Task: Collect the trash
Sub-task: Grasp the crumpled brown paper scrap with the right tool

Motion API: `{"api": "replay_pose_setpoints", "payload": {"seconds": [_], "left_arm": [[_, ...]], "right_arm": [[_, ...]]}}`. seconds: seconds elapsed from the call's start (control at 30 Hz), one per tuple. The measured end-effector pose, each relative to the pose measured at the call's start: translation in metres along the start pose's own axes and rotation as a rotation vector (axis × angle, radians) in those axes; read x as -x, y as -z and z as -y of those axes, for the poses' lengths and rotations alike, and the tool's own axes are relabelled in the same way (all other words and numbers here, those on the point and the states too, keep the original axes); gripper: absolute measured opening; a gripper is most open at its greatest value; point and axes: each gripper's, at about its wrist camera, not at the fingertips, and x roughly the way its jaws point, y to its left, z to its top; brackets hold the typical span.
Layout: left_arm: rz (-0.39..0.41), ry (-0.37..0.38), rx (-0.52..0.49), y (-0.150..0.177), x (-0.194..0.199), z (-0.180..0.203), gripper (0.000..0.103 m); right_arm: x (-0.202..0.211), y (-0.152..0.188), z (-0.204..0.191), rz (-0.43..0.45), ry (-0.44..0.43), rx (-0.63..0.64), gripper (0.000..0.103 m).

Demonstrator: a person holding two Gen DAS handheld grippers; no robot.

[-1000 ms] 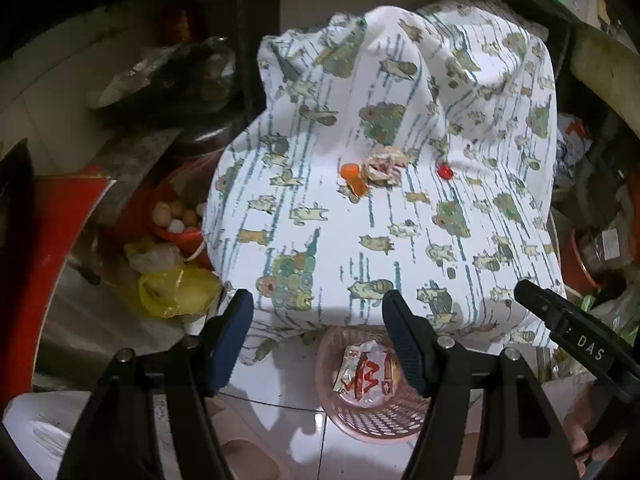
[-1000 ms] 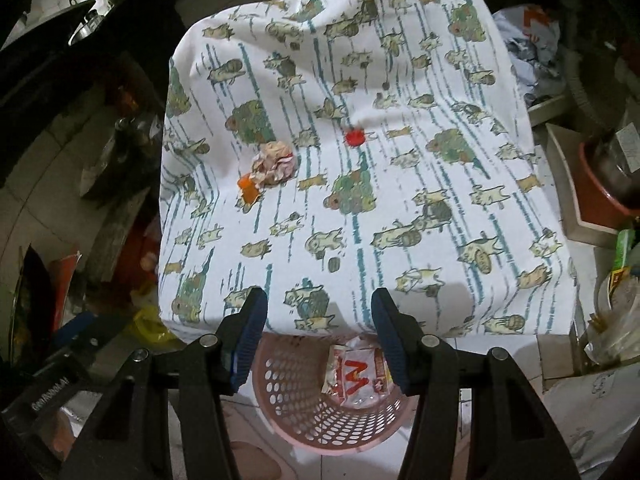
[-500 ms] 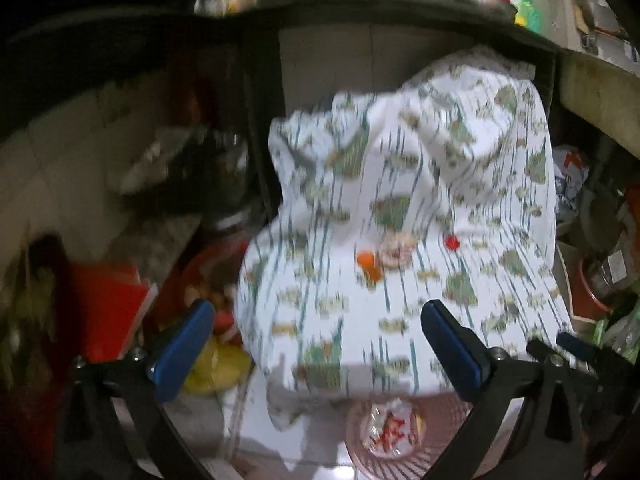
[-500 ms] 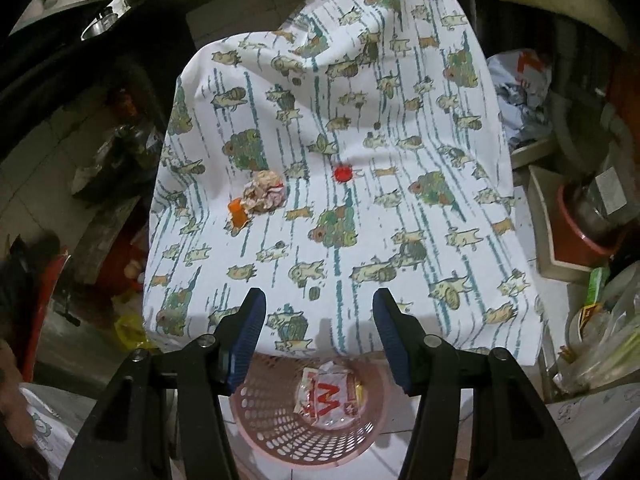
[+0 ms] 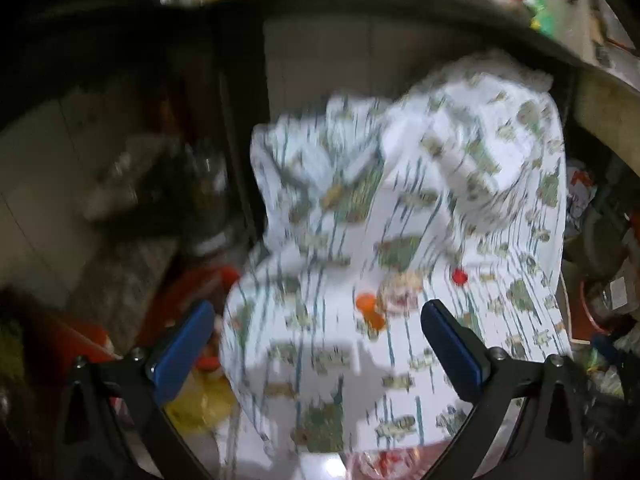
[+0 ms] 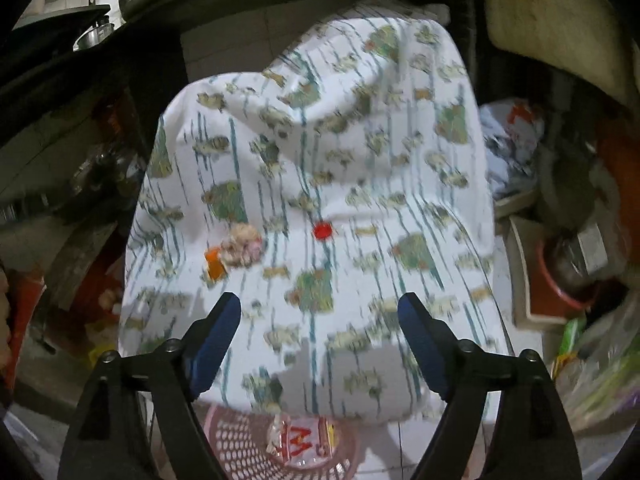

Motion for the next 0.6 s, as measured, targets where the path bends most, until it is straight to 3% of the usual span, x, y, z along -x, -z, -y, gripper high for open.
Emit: {"api": "replay_pose_setpoints", "payload": {"seconds": [0.1,0.3,0.6], "left_arm": [[-0.036,-0.004,0.011,0.004,-0.018,-0.008,0.103],[-0.15,0.001,0.074,0.008,-0.06,-0.029,0.103],[-0.172,-0.012,0.102,0.007,-0.078,-0.046,0.103]], "right_arm": [[-0.016,-0.027,-0.006,-0.015,0.027,-0.006,0.084],[-0.075,-0.064,-0.019,-0.167,-0.079,-0.092,0.084],[-0.183,-0.053,-0.061,-0.38,-0.199,-0.143,0.082]]}}
